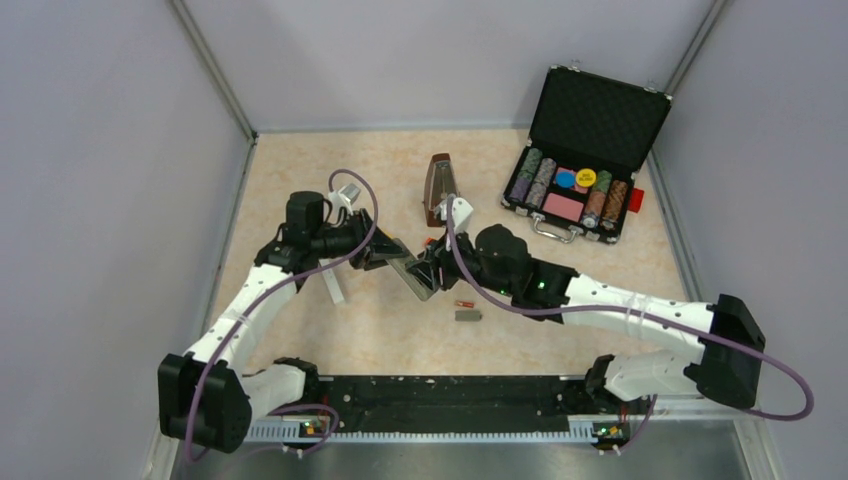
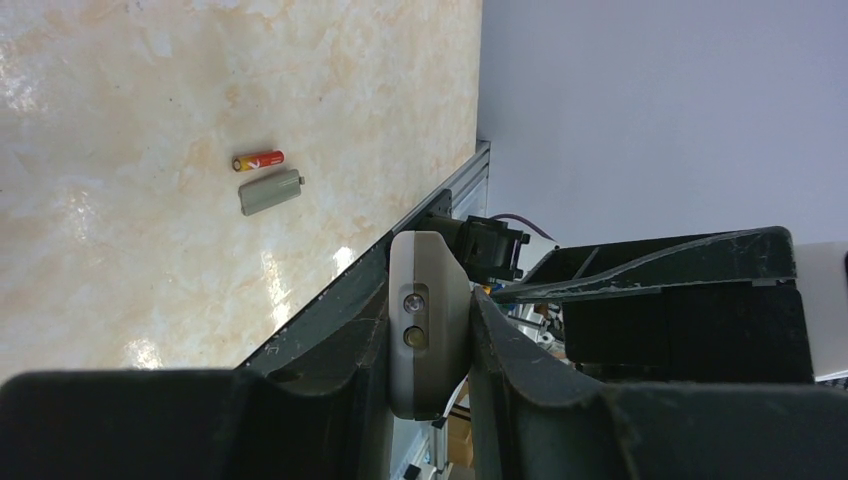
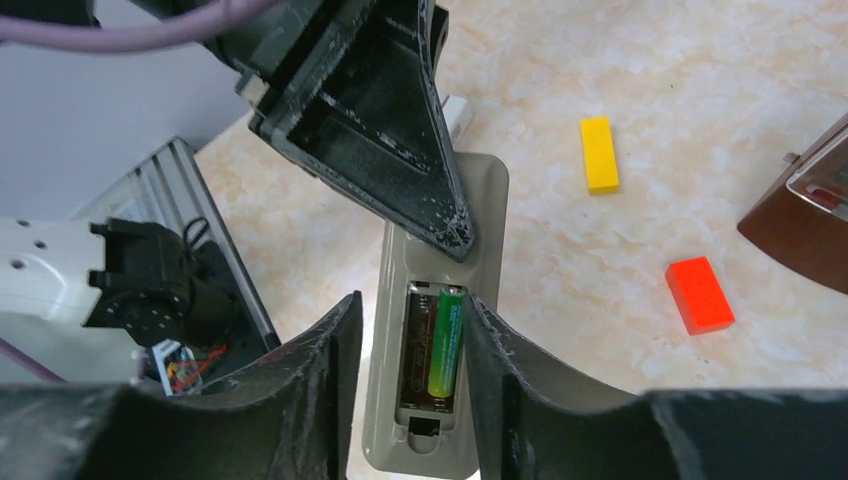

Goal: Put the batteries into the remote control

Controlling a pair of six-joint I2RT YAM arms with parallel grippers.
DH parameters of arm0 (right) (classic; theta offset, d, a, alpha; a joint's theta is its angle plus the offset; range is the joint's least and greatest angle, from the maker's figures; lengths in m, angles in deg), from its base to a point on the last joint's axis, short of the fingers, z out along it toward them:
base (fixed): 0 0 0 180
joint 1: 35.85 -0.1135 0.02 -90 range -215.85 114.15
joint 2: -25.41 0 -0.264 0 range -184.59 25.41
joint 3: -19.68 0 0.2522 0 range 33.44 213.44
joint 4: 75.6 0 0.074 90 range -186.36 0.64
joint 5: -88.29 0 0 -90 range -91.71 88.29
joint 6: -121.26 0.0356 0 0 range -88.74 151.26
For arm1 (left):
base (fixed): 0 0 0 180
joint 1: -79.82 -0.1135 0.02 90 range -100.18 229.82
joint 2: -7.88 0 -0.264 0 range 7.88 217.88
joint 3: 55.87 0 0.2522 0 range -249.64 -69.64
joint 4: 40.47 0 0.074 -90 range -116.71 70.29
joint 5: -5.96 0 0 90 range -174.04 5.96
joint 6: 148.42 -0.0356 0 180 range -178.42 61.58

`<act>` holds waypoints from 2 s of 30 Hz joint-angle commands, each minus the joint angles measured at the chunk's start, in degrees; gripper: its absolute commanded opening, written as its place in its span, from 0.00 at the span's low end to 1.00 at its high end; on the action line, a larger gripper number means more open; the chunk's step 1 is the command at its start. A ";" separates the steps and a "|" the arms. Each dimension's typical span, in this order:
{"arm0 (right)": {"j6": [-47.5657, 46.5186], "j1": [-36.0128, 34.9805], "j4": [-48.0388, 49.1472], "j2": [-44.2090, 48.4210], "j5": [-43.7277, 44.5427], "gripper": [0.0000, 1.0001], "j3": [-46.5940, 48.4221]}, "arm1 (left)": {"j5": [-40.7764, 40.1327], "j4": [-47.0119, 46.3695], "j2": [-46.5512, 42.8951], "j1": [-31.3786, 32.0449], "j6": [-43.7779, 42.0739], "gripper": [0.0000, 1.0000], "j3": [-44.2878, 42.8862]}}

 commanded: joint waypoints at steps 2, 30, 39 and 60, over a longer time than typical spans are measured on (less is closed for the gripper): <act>3.50 1.16 -2.35 4.23 -1.28 0.44 4.53 | 0.37 -2.00 0.22 -0.14 -1.04 0.00 -2.70; 59.43 8.28 -14.53 -0.03 2.44 0.99 8.81 | -8.46 -18.07 -8.23 -0.05 6.70 0.00 0.25; 60.02 8.24 -12.40 -2.76 1.20 0.99 8.90 | -8.15 -18.67 -9.25 -0.10 6.63 0.00 1.08; 61.46 8.83 -4.82 -2.41 -1.33 0.57 3.54 | -8.69 -13.22 -7.68 -0.05 6.84 0.00 -0.86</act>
